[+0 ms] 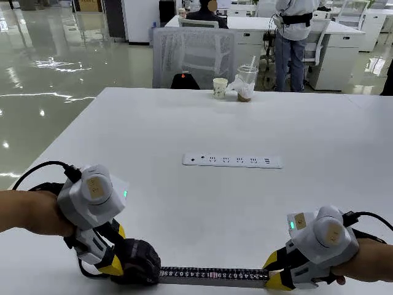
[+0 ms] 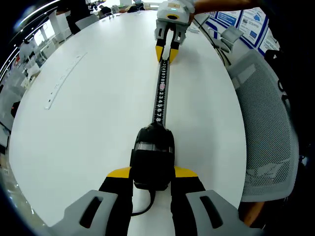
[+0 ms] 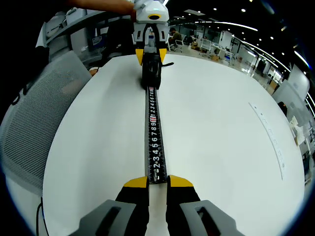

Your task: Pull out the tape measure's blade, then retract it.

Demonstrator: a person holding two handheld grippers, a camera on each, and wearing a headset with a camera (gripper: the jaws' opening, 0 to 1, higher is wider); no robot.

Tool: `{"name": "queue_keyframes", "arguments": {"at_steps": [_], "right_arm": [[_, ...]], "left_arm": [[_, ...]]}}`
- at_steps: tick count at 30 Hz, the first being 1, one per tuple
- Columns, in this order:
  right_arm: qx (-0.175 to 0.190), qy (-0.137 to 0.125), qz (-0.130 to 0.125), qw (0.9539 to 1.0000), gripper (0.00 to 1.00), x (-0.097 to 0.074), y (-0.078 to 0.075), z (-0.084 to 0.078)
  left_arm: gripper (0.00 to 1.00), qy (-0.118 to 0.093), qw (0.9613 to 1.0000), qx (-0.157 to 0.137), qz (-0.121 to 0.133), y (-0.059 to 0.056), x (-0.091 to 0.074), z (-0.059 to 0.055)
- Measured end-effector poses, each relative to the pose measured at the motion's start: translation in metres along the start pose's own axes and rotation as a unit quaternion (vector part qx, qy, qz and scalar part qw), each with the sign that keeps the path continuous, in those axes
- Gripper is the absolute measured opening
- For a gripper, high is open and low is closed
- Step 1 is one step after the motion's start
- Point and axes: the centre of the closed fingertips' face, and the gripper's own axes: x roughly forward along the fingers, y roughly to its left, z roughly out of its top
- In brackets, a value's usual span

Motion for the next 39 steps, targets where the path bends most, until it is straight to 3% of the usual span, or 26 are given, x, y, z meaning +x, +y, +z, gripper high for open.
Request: {"name": "queue_keyframes", "arguments": {"at_steps": [13,39], "right_arm": [[0.009,0.013,-0.007,0.9998,0.08,-0.017,-0.001,-0.022],[-0.01,0.035,-0.012,0.9992,0.12,-0.015,-0.002,-0.023]], "left_arm": [[0.23,0.004,1.0,-0.002,0.0,0.001,0.0,-0.001],[0.26,0.003,0.9999,-0.017,0.002,0.0,0.0,0.0]]}}
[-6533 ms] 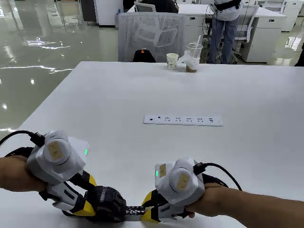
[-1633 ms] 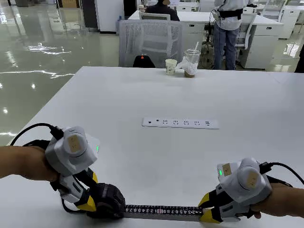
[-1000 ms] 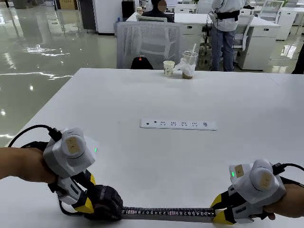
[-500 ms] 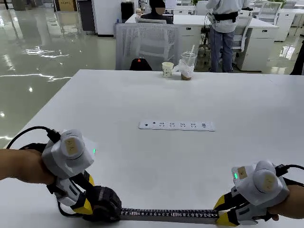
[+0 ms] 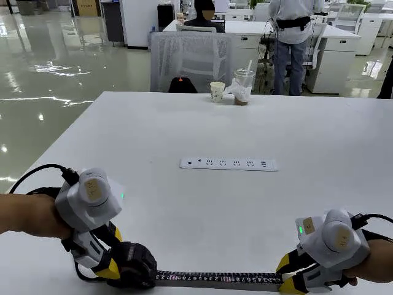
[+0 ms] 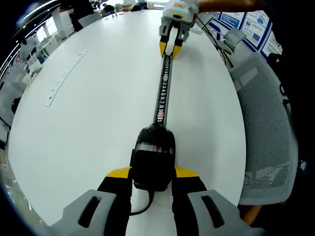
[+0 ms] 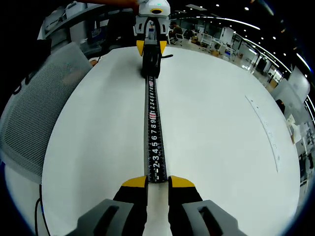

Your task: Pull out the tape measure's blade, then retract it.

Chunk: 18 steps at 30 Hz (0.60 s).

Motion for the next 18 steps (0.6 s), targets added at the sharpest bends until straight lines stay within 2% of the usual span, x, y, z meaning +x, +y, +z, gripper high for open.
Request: {"name": "queue_keyframes", "arguments": {"at_steps": [8,14,18], "right_arm": [[0.007,0.0,-0.004,1.0,0.15,-0.0002,0.0008,-0.0001],[0.014,0.001,-0.011,0.9998,0.19,-0.0023,0.0028,-0.0007],[0.022,-0.002,-0.017,0.9996,0.22,-0.0067,0.0042,-0.0006]], "left_arm": [[0.27,0.001,0.9999,-0.01,0.008,0.0002,-0.0009,-0.0054],[0.34,-0.01,0.9993,-0.033,0.017,-0.0013,-0.0033,-0.0097],[0.38,-0.025,0.9981,-0.051,0.024,-0.0025,-0.0062,-0.0096]]}}
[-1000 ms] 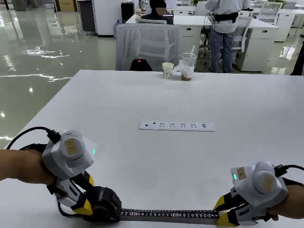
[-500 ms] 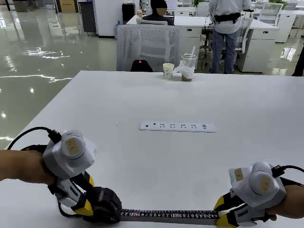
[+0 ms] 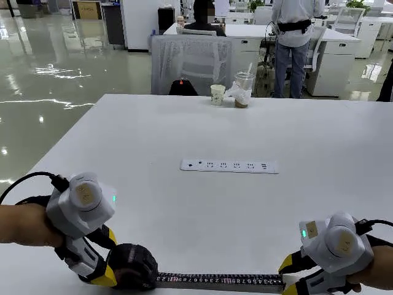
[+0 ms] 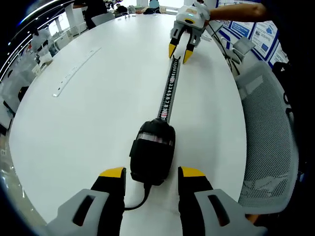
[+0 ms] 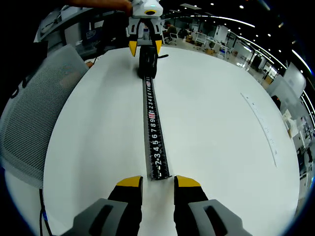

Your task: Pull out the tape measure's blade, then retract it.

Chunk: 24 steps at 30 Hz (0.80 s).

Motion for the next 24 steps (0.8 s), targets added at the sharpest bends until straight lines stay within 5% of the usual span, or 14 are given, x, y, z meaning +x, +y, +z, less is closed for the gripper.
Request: {"name": "queue_keyframes", "arguments": {"at_steps": [12,24], "right_arm": [[0.029,-0.004,-0.016,0.9995,0.32,-0.012,0.007,-0.001],[0.06,-0.016,-0.038,0.9973,0.44,-0.022,0.018,0.002]], "left_arm": [[0.51,-0.031,0.9983,-0.047,0.013,-0.014,-0.006,-0.005],[0.61,-0.062,0.9925,-0.097,0.04,-0.026,-0.013,-0.007]]}}
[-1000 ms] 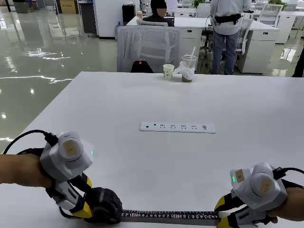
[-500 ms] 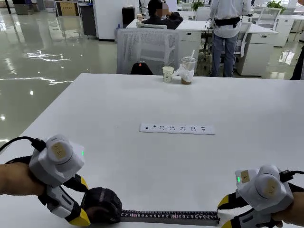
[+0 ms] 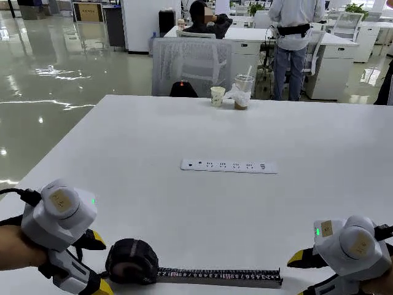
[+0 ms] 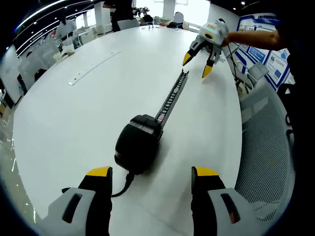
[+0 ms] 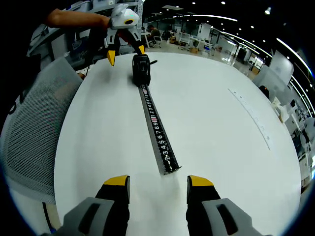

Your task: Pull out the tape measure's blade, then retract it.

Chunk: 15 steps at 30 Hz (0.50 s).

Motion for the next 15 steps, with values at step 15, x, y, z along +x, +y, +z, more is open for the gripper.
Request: {"name": "queue_keyframes", "arguments": {"at_steps": [15], "right_arm": [[0.052,-0.043,-0.043,0.9968,0.57,-0.017,0.02,0.015]], "left_arm": [[0.69,-0.037,0.9976,-0.044,0.039,-0.021,-0.007,-0.006]]}}
